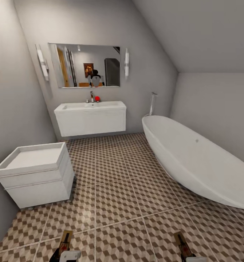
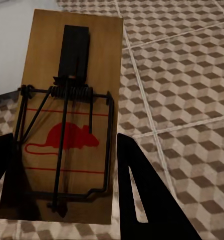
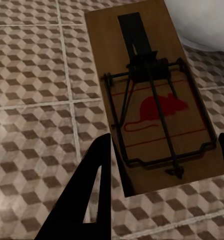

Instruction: Take the four mousetraps from the cabinet in the bathroom and place them on the bathroom floor. Make sure all four end up on the same floor surface, and ensure that at least two of them are either under or directly next to the same bathroom sink.

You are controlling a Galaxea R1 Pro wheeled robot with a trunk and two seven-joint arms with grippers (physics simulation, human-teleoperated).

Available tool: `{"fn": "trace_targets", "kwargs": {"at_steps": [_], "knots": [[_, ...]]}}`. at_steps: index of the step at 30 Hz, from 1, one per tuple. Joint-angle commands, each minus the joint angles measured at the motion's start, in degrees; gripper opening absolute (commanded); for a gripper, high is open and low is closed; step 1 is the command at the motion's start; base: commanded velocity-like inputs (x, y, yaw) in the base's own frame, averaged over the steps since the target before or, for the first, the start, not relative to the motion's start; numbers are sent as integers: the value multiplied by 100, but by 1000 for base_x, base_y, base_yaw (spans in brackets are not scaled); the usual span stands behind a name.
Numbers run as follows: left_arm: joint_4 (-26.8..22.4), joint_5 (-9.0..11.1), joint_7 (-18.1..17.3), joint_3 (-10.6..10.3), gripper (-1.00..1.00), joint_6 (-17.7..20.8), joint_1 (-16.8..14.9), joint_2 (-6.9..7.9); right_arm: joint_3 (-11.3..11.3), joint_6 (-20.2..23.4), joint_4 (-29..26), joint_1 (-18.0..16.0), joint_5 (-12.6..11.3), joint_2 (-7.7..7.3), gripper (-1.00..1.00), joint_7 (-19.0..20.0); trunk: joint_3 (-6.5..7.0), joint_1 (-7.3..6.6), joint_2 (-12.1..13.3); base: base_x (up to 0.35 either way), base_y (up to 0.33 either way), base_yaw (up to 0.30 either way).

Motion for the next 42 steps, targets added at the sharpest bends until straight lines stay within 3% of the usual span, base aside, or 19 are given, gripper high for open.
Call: {"fn": "trace_targets", "kwargs": {"at_steps": [1,15,42], "knots": [[19,-51,81,-35,-100,-6,-6,-7,48,-18,-2,-6,-41,-7,-100,-31,-6,3,-3,332,-14,0],[19,-54,81,-35,-100,-6,-6,-7,49,-18,-2,-6,-41,-7,-100,-31,-6,3,-3,332,-71,21],[19,-51,81,-35,-100,-6,-6,-7,49,-18,-2,-6,-41,-7,-100,-31,-6,3,-3,332,-97,141]]}}
